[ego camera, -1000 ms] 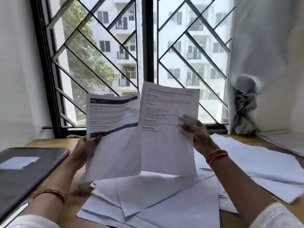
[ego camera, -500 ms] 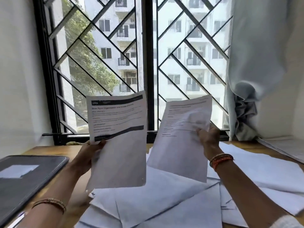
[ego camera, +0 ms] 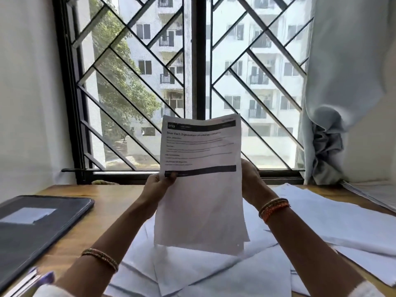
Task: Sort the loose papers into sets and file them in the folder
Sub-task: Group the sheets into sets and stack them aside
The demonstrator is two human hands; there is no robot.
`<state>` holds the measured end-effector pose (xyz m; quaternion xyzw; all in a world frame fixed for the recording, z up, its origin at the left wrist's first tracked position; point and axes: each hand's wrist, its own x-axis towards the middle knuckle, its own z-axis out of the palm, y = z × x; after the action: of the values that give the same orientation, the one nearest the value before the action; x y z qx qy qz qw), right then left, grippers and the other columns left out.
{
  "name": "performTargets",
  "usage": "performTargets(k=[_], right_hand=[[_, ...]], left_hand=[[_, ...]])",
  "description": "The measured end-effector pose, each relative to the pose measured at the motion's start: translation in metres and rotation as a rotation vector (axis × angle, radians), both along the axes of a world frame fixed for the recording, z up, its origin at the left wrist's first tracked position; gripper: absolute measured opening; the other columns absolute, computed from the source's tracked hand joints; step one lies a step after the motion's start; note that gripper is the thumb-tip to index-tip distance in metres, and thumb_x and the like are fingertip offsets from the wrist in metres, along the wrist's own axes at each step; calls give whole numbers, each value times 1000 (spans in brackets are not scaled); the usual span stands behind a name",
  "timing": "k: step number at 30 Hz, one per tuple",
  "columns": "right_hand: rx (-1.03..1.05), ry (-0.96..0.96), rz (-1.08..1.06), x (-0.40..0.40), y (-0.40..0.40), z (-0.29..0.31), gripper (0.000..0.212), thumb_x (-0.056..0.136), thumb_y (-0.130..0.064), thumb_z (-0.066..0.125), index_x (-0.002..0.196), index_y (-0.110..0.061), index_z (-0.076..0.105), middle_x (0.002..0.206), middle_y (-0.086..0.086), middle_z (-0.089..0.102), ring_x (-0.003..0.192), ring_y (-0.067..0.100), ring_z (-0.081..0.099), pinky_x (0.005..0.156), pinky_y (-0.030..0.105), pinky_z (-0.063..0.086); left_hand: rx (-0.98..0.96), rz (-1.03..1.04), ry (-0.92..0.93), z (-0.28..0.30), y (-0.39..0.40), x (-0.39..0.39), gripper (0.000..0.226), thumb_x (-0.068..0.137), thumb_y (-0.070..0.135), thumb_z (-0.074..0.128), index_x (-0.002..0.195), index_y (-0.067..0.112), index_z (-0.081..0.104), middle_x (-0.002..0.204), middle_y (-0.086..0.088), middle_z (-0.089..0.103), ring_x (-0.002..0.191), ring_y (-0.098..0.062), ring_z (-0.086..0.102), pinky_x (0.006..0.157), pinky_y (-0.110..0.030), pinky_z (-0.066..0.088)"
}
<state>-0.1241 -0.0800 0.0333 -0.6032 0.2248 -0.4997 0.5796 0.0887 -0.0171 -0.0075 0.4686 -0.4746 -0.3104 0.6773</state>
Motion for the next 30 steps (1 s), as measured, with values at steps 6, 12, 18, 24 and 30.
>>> performTargets(k=[6, 12, 18, 24, 30], right_hand=[[-268, 107, 79, -14, -2, 11, 37, 96, -39, 48, 124, -20, 61, 118, 5, 68, 109, 22, 64, 87, 39, 54], [-393, 57, -227, -3, 6, 8, 26, 86, 5, 57, 90, -17, 68, 90, 7, 70, 78, 17, 66, 69, 31, 58], [-187, 160, -212, -11, -2, 1, 13, 81, -3, 62, 90, -10, 69, 88, 9, 67, 77, 21, 62, 68, 30, 52], [-58, 302, -37, -15, -6, -18, 25, 81, 1, 57, 99, -14, 66, 96, 6, 69, 87, 22, 65, 75, 32, 55], [-152, 450, -175, -16, -5, -14, 18, 89, -5, 59, 106, -9, 64, 88, 10, 65, 66, 14, 65, 63, 30, 54]], left_hand=[[-307, 499, -330, 13, 2, -2, 20, 84, 27, 64, 100, 16, 64, 89, -1, 66, 78, -20, 61, 71, -35, 53], [-472, 545, -315, 22, 5, -21, 57, 85, 15, 69, 124, 6, 30, 109, -1, 60, 85, -7, 63, 62, -10, 51], [-372, 391, -287, 23, 10, -9, 37, 86, 23, 69, 116, 5, 55, 93, 8, 67, 81, -2, 65, 65, -16, 55], [-88, 97, -283, 5, 7, -7, 8, 81, 32, 66, 86, 26, 67, 79, 3, 64, 72, -13, 55, 64, -27, 44], [-13, 356, -200, -4, 0, -7, 16, 72, 31, 57, 75, 18, 67, 76, -1, 60, 70, -14, 53, 62, -32, 44]])
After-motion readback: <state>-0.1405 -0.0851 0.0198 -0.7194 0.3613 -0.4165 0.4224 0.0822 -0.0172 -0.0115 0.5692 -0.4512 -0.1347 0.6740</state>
